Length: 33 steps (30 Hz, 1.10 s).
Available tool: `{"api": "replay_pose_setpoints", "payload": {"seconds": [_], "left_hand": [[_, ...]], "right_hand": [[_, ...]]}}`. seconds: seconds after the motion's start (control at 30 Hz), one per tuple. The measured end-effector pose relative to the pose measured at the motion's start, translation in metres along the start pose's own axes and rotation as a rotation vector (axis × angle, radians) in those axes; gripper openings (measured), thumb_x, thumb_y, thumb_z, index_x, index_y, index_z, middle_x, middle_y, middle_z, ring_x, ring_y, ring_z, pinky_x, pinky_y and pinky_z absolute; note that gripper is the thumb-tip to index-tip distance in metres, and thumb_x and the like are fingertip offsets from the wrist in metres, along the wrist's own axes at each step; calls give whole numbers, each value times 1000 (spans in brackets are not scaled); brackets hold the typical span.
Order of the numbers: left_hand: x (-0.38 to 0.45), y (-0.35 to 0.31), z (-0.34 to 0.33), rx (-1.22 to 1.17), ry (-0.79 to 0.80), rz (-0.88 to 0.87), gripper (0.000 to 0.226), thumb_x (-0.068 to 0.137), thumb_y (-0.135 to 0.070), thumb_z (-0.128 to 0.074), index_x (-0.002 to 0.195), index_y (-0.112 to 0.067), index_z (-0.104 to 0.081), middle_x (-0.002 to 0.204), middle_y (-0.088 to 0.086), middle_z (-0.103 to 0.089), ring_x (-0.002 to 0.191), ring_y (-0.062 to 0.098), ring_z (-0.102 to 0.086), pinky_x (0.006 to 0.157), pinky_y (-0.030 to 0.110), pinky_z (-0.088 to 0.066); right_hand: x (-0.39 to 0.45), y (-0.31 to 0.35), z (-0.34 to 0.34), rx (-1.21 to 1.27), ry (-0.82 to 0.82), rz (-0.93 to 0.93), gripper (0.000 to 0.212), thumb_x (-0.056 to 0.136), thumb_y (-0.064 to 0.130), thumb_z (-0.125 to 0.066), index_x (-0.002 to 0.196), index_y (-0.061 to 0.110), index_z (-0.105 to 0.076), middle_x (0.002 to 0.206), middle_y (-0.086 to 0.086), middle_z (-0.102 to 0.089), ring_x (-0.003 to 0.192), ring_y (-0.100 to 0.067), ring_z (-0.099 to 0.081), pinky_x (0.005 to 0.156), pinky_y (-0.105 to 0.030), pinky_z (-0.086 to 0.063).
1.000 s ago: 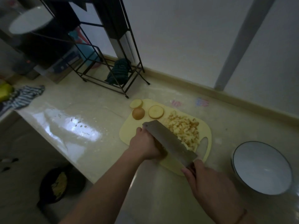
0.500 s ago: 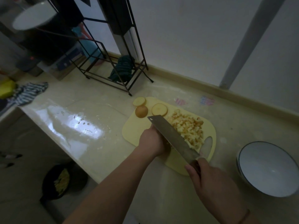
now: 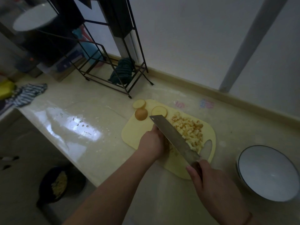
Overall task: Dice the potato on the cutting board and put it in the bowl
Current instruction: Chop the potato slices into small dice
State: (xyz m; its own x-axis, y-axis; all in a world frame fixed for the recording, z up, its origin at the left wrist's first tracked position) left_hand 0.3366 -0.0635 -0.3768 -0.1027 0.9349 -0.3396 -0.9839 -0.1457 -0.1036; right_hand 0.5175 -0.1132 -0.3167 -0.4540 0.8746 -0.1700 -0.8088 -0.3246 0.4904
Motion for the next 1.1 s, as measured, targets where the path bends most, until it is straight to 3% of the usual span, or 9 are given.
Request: {"api": "replay_pose_setpoints", "payload": {"seconds": [0.13, 0.27, 0.43, 0.5, 0.57, 0.67, 0.77, 0.9, 1.1], "left_hand": [[1, 4, 1, -146, -38, 30, 51, 95, -27, -58, 140, -7, -45, 133, 12, -45, 89, 31, -63, 74, 40, -53], [-4, 10, 16, -659, -116, 134, 2, 90, -12, -55, 91, -12, -54, 96, 8, -58, 92, 31, -61, 72, 38, -49], [-23, 48, 0, -1242, -156, 299, 32, 95, -1, -52, 101, -30, -64, 110, -6, -67, 92, 23, -70, 86, 43, -59], [-34, 70, 5, -1162, -304, 293, 37, 89, 5, -58, 100, -29, -68, 110, -8, -68, 90, 18, -67, 82, 35, -59], [-44, 90, 14, -884, -437, 260, 36, 83, 4, -64, 105, -24, -68, 110, -9, -63, 85, 5, -60, 80, 27, -53], [-43, 97, 13, -634, -376, 270, 48, 81, -3, -67, 128, -12, -62, 123, 1, -53, 86, 8, -52, 85, 25, -46], [-36, 94, 12, -617, -292, 357, 53, 82, -7, -66, 135, -11, -58, 122, 6, -57, 90, 13, -52, 81, 18, -37], [-23, 60, 9, -691, -183, 327, 47, 86, -3, -61, 132, -10, -63, 123, 6, -65, 108, 18, -62, 86, 19, -43], [-20, 46, 1, -965, -203, 454, 30, 92, -10, -59, 120, -15, -69, 119, 2, -67, 111, 19, -62, 97, 33, -52]], "right_hand": [[1, 2, 2, -1, -10, 2, 51, 86, 66, -10, 111, 33, -40, 78, 3, -60, 79, -15, -64, 55, -27, -33], [2, 0, 1, 42, -32, -5, 52, 85, 68, -11, 108, 34, -42, 73, 3, -59, 72, -16, -64, 56, -29, -42], [1, 0, 1, 75, -45, 13, 48, 81, 71, -9, 98, 37, -39, 59, 7, -45, 63, -16, -61, 45, -26, -31], [1, -5, 0, 127, -43, -2, 46, 81, 72, -12, 96, 38, -38, 62, 4, -53, 62, -17, -61, 50, -32, -39], [0, -9, -2, 149, -37, -18, 47, 82, 72, -14, 94, 35, -40, 64, 1, -57, 60, -18, -60, 52, -34, -41], [0, -11, -4, 155, -24, -26, 51, 82, 71, -16, 97, 31, -43, 64, 0, -58, 59, -18, -59, 51, -34, -40], [1, -10, -5, 142, -5, -40, 49, 81, 72, -14, 92, 33, -41, 63, 1, -57, 59, -17, -59, 50, -33, -38], [2, -9, -7, 167, 16, -43, 47, 83, 72, -16, 88, 34, -43, 61, 0, -57, 56, -17, -57, 52, -37, -43], [6, -11, -2, 177, 21, -56, 45, 82, 72, -17, 87, 35, -42, 65, 0, -58, 59, -15, -57, 54, -34, -45]]}}
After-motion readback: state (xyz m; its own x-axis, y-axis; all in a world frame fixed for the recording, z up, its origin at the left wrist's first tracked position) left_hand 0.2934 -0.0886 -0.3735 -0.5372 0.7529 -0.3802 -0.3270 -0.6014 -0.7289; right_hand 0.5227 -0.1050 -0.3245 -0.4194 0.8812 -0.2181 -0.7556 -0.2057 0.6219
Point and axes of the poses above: each hand's wrist, its own x-axis towards the middle knuckle, its own z-axis out of the back of the hand, y = z × x, the point moved 10 cm from there along x, towards the middle knuckle
